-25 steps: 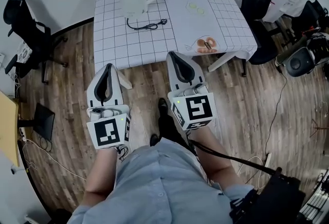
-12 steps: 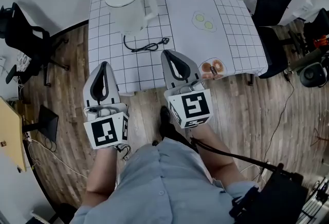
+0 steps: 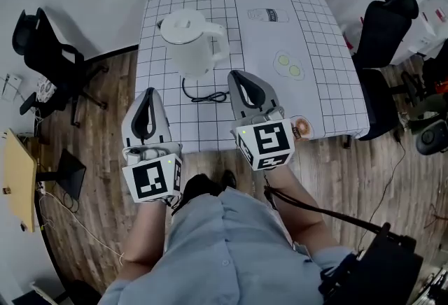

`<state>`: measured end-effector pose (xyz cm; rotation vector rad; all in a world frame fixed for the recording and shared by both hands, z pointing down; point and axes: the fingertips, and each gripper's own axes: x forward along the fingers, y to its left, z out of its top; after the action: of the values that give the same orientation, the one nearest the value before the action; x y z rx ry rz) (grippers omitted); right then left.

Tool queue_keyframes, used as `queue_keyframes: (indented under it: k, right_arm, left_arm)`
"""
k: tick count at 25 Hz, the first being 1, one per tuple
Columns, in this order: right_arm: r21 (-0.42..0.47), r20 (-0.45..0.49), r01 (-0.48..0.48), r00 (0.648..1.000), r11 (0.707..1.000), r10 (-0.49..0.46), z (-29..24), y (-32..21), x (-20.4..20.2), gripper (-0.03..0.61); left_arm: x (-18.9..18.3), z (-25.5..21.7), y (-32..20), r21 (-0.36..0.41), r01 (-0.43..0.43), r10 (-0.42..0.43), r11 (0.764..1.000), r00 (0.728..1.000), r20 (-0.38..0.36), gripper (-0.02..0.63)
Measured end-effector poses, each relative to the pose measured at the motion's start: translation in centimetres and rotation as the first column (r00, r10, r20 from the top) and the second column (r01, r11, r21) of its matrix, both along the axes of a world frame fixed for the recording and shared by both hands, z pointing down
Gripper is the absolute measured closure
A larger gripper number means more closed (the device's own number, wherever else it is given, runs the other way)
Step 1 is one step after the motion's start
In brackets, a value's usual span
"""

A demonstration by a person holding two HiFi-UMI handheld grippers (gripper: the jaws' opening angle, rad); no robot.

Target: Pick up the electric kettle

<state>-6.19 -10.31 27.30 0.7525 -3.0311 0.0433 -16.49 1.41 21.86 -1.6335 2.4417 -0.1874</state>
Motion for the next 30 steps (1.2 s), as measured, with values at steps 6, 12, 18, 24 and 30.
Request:
queue_keyframes:
  k: [6, 12, 18, 24, 30]
  right_arm:
    - [-0.010, -0.018, 0.010, 1.000, 1.000, -0.010, 1.2, -1.2, -2.2, 0.577]
    - [-0.024, -0.033, -0.008, 0.999, 1.000, 0.007, 2.8, -2.7, -4.3, 0.575]
    - [-0.067, -0.095, -0.084, 0.992, 0.994, 0.078, 6.4, -5.0, -5.4, 0.575]
    - [-0.106, -0.116, -0.177, 0.979, 0.978, 0.165, 9.4, -7.7, -6.2, 0.475]
    - [-0.088, -0.162, -0.287, 0.949, 0.954, 0.271, 12.3, -10.4, -7.4, 0.295]
  left_arm:
    - [-2.3, 0.9, -1.0, -0.008, 0.018, -0.018, 1.000, 1.000, -0.019, 0.614]
    - [-4.9, 3.0, -3.4, -0.037, -0.005, 0.003, 0.999, 0.998, -0.059, 0.614]
    - [-7.3, 5.8, -5.8, -0.057, -0.028, 0.022, 0.998, 0.995, -0.097, 0.614]
    - [-9.4, 8.1, -7.4, -0.077, -0.044, 0.033, 0.996, 0.990, -0.136, 0.614]
    - [-12.1, 10.4, -8.8, -0.099, -0.043, 0.026, 0.994, 0.986, -0.166, 0.614]
